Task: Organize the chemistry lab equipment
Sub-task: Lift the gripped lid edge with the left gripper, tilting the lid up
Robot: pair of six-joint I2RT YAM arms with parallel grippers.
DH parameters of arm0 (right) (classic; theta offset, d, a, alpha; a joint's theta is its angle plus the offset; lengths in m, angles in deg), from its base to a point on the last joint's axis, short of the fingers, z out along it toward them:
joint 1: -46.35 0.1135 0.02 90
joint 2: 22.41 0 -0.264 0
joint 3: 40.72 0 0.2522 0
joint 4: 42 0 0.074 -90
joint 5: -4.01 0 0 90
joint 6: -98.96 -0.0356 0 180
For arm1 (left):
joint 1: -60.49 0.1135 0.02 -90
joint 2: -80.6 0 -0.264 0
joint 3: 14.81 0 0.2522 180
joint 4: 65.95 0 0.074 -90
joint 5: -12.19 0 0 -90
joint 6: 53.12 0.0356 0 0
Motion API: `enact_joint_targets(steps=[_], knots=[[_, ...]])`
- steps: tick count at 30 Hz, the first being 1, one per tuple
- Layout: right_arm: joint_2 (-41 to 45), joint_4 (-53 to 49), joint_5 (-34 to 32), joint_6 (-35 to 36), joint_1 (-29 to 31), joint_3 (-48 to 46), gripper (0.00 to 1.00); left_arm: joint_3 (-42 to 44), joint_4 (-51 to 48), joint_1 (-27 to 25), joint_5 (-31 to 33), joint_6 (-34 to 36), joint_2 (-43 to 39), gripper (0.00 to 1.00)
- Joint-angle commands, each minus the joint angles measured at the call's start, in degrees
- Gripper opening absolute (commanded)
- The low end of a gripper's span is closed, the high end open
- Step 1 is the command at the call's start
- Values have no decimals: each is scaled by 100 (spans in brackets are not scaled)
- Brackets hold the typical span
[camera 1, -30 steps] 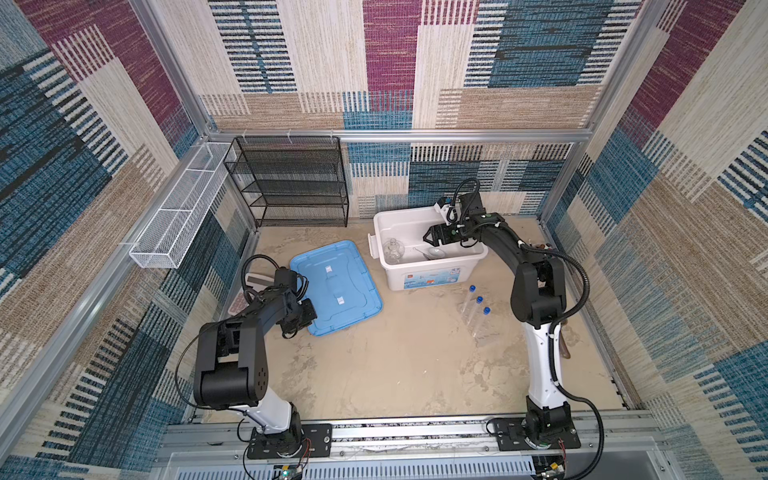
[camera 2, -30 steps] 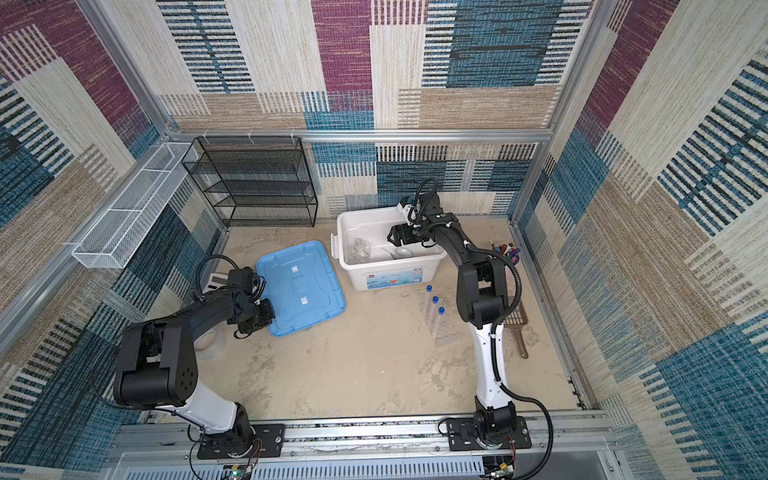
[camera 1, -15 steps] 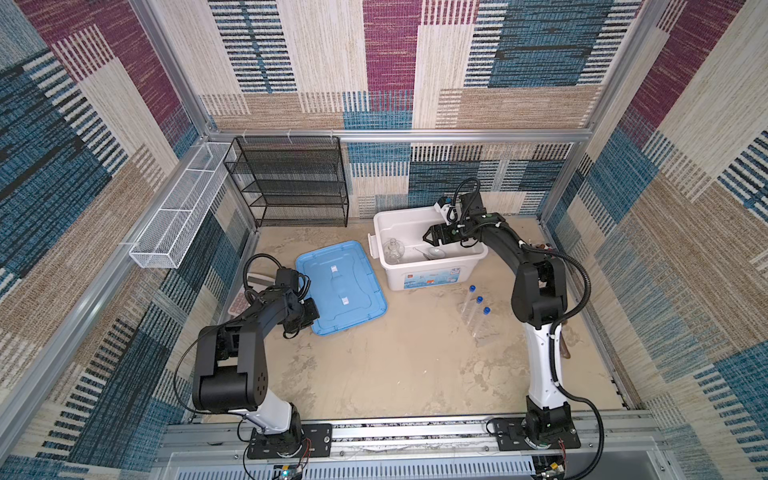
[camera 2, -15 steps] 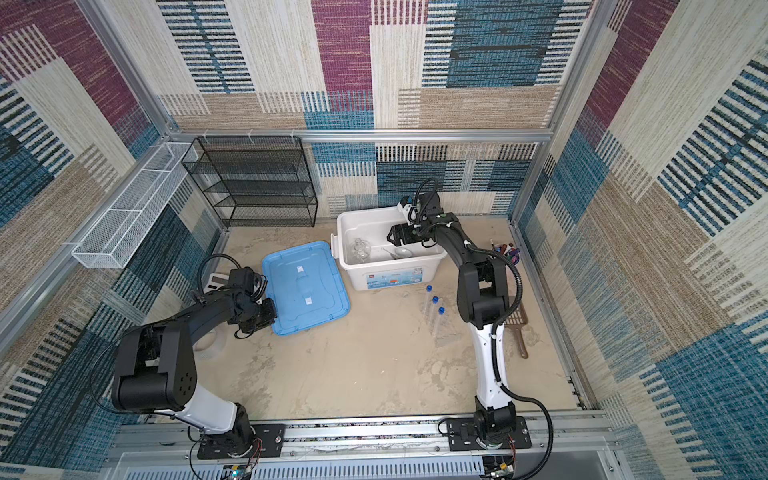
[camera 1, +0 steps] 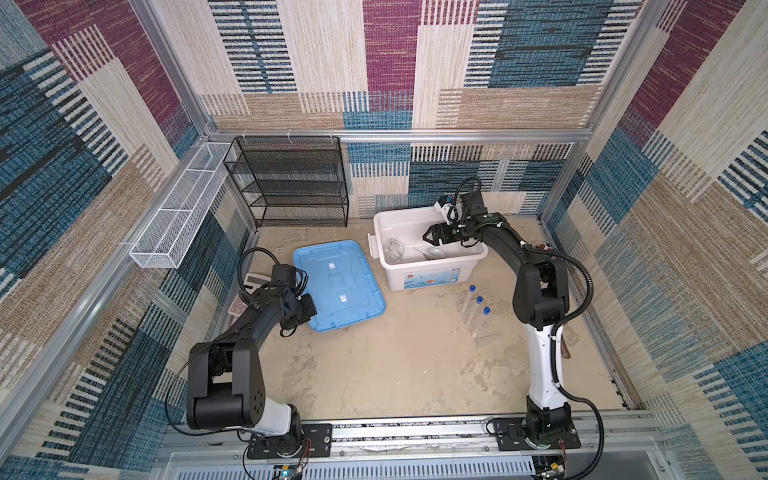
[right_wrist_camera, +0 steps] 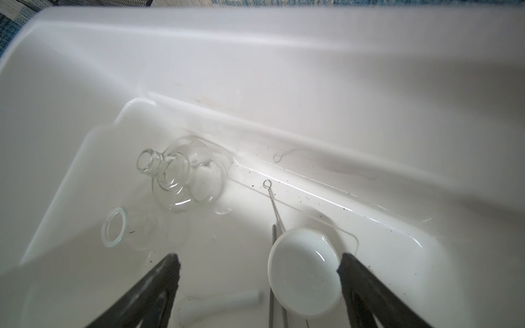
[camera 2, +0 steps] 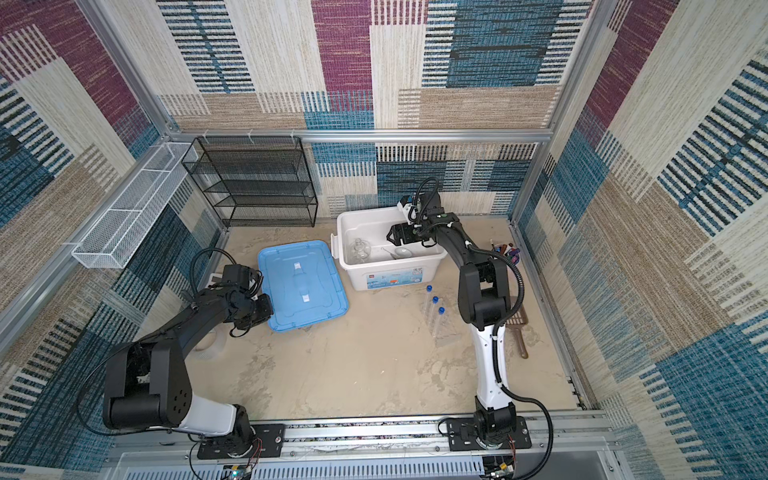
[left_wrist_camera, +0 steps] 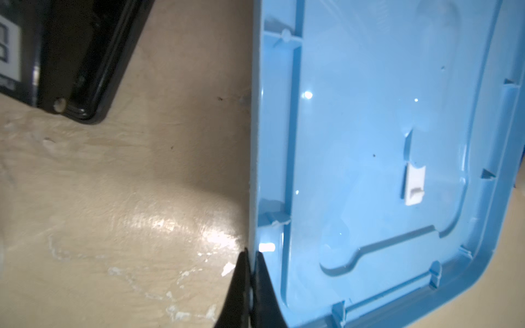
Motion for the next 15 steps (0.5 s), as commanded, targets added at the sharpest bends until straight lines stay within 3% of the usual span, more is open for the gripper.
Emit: enact_joint_targets(steps=[1,15], knots=[[88,170,178,-99,-4,-51,90,-53,-138,8,97,174,-168,0],[115,238,605,-320,-4,-18,90,90,-347,11,288,28,-1125,0]])
